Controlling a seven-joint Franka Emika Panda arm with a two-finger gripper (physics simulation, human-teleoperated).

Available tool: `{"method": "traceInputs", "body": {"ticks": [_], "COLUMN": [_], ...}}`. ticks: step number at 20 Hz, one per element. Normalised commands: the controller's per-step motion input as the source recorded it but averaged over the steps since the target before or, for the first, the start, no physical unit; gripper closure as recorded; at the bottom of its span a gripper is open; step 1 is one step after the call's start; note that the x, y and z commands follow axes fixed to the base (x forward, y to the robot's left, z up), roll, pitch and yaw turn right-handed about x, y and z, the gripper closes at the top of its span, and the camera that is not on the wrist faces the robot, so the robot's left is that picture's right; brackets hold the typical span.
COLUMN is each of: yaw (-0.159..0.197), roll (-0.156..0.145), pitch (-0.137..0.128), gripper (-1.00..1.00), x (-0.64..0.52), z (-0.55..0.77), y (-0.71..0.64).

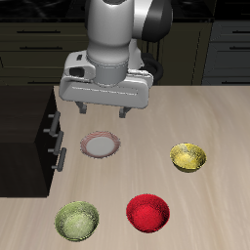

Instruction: Place the green bowl on top of the wooden cabinet

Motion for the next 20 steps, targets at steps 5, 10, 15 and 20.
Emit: {"method": "traceInputs", "body": {"ticks": [5,10,15,20], "yaw": [0.011,0.005,0.018,0.003], "roll": [-0.012,-0.015,0.002,0.008], "pitch": [-0.015,-0.023,-0.004,0.0], "gripper": [-1.0,-1.0,-1.0,-1.0], "x": [0.21,0.24,0.24,0.31], "z": [0.12,0.12,0.04,-0.08], "y": [-0.06,-0.03,0.07,0.11]}}
